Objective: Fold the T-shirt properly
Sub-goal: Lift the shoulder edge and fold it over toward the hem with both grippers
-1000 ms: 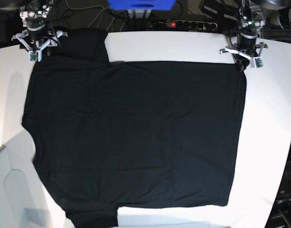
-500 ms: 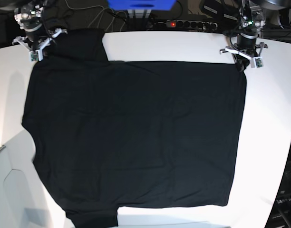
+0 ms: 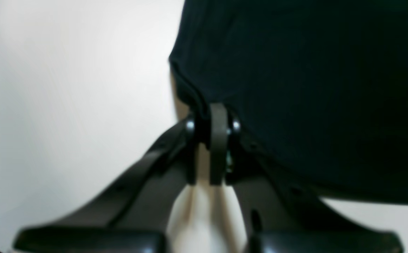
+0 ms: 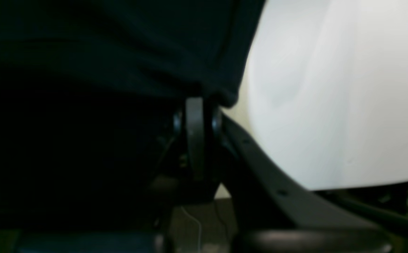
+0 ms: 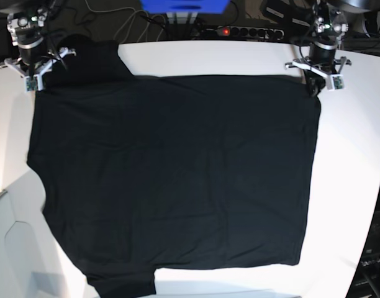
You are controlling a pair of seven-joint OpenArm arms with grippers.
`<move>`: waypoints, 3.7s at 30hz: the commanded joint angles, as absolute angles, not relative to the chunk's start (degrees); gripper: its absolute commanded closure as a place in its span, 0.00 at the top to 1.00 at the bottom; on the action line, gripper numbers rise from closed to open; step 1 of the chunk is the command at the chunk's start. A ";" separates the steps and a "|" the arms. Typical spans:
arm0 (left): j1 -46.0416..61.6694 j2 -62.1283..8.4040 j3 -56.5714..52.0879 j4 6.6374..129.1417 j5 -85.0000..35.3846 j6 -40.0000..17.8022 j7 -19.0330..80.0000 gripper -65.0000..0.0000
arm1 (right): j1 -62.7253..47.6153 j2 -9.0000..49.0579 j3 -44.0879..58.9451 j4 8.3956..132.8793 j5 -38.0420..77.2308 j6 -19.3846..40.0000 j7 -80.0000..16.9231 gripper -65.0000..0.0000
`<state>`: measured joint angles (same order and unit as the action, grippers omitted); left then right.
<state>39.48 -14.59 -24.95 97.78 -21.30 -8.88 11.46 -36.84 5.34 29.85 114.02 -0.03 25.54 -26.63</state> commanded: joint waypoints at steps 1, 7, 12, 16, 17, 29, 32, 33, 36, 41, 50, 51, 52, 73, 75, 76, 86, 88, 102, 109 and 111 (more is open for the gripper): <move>40.40 -14.55 -27.03 99.47 -21.58 -8.57 9.98 0.07 | -37.05 4.97 30.20 115.38 0.31 25.89 -25.36 0.00; 38.81 -9.54 -33.19 104.66 -21.05 -9.01 10.07 0.08 | -32.92 4.79 29.85 115.65 0.31 25.98 -25.63 0.00; 36.88 -9.19 -32.92 105.54 -21.05 -8.66 10.07 0.08 | -27.82 4.88 29.85 115.56 0.31 25.98 -25.80 0.00; 33.71 -9.01 -32.92 105.01 -21.05 -8.66 10.95 0.08 | -23.25 4.88 29.85 115.47 0.13 25.98 -25.80 0.00; 32.57 -9.01 -32.92 105.01 -21.05 -8.66 12.62 0.08 | -21.85 4.97 29.93 115.38 0.04 25.98 -25.80 0.00; 13.76 -9.01 -32.92 104.48 -20.97 -8.75 29.23 0.08 | -6.02 6.90 25.63 109.41 -0.04 25.89 -25.89 0.00; 10.24 -9.19 -32.92 104.22 -20.97 -8.92 31.25 0.08 | -2.51 8.13 25.36 106.33 -0.04 25.89 -25.89 0.00; 9.19 -9.19 -32.92 103.69 -20.97 -8.92 31.69 0.08 | -1.71 8.92 25.19 105.19 -0.04 25.89 -25.89 0.00; 6.20 -9.63 -32.92 101.58 -20.97 -9.01 31.78 0.08 | 1.19 9.80 24.57 101.32 -0.04 25.89 -25.89 0.00; 1.98 -9.71 -32.84 97.80 -20.97 -9.10 31.78 0.08 | 4.97 11.65 23.52 95.69 -0.04 25.89 -25.80 0.00; -4.62 -9.71 -32.84 90.33 -20.97 -9.10 31.78 0.08 | 11.82 11.82 20.70 85.32 -0.04 25.89 -25.36 0.00; -5.05 -9.71 -32.84 89.71 -20.97 -9.10 31.78 0.08 | 12.70 12.18 20.18 84.26 -0.04 25.89 -25.36 0.00; -5.41 -9.71 -32.84 89.19 -20.97 -9.10 31.78 0.08 | 13.41 12.53 19.56 83.38 -0.04 25.89 -25.36 0.00; 4.97 -8.84 -33.19 89.80 -21.58 -8.57 31.34 0.58 | 16.22 12.53 17.10 78.46 -0.04 25.89 -25.27 0.00; 4.79 -7.96 -33.27 89.80 -21.58 -8.92 31.34 0.63 | 16.22 12.53 17.10 78.46 -0.04 25.89 -25.27 0.00; 4.70 -7.78 -33.27 89.80 -21.58 -8.92 31.34 0.63 | 16.22 12.53 17.10 78.46 -0.04 25.89 -25.27 0.00; 2.77 -7.43 -32.92 84.70 -21.49 -8.57 31.34 0.63 | 16.13 12.53 17.10 78.46 -0.04 25.89 -25.36 0.00; 2.68 -7.43 -32.92 84.26 -21.58 -8.84 31.34 0.63 | 16.13 12.62 17.10 78.46 -0.04 25.89 -25.36 0.00; -0.13 -7.52 -30.46 82.51 -21.41 -8.57 31.69 0.00 | 16.13 12.53 17.10 78.46 -0.04 25.89 -25.36 0.00; -0.22 -7.52 -30.46 83.47 -21.58 -8.57 31.69 0.00 | 16.40 12.53 17.01 78.46 -0.04 25.89 -25.36 0.00; -0.31 -7.78 -30.46 84.88 -21.58 -8.57 31.69 0.00 | 16.57 12.53 17.01 78.46 -0.04 25.89 -25.36 0.00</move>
<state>0.89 -6.92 -30.28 83.50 -21.02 -8.47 33.06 15.03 11.88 16.95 77.45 -0.67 26.11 -26.85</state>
